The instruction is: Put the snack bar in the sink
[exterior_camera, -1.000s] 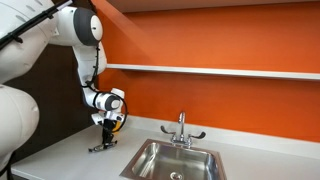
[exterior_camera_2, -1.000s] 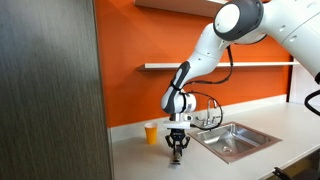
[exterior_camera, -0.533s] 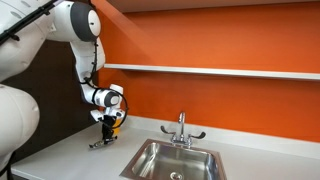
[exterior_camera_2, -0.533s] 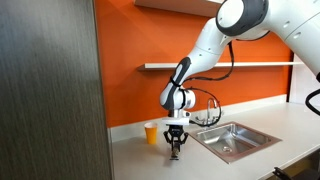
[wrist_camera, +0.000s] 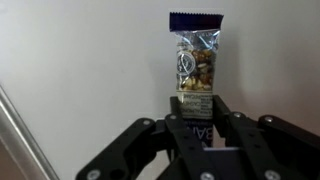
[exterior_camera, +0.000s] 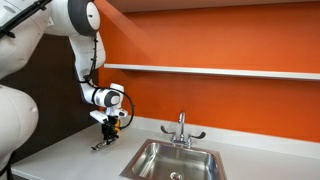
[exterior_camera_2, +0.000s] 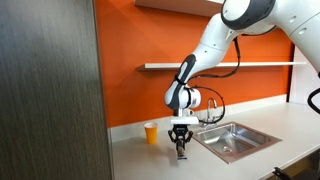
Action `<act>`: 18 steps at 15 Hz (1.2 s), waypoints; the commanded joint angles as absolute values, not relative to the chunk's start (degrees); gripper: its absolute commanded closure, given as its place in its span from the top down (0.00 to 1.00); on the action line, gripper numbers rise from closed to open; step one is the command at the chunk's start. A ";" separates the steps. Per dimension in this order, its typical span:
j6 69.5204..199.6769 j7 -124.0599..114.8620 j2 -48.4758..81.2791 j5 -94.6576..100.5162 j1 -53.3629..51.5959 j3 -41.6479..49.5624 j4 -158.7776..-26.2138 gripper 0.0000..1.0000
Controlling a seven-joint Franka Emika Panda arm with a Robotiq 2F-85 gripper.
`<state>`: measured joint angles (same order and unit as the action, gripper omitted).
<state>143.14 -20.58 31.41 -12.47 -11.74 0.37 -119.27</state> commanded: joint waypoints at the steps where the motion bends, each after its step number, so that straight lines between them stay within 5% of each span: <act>1: 144.84 -16.21 27.35 -10.31 -9.53 -0.48 -124.13 0.10; 18: 159.04 -10.34 18.37 -10.94 -1.70 0.55 -141.67 0.10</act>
<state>157.45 -12.09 22.01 -10.91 -3.66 0.72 -138.05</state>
